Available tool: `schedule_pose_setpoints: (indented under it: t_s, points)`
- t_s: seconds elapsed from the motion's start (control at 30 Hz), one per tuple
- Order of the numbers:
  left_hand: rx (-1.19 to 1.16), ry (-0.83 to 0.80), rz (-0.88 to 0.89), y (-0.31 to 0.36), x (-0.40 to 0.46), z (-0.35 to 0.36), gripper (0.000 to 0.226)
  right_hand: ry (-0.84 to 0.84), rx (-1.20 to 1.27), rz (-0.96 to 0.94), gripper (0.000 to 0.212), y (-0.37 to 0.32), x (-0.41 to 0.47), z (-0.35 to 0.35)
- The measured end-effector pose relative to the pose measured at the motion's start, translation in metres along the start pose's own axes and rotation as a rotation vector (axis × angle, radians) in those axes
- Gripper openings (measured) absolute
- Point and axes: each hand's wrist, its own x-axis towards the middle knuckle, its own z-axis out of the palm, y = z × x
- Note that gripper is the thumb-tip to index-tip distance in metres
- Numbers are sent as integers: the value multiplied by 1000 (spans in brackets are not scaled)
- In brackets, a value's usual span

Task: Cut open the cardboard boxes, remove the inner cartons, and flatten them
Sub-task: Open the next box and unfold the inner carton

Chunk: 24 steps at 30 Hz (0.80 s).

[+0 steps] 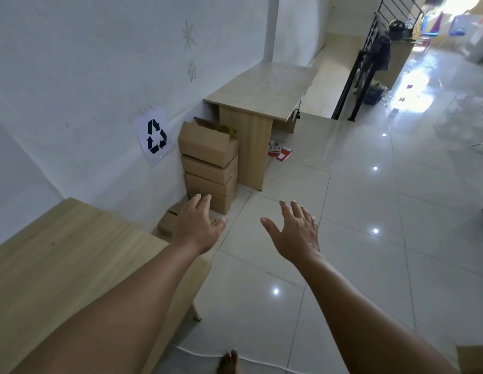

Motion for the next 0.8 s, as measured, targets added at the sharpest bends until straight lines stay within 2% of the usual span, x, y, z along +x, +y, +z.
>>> schedule_pose_setpoints:
  t_s: [0.5, 0.8]
  points:
    - [-26, -22, -78, 28, 192, 28, 76, -70, -2, -42, 82, 32, 209, 11]
    - [-45, 60, -239, 70, 293, 62, 75, -137, 12, -209, 83, 67, 354, 12]
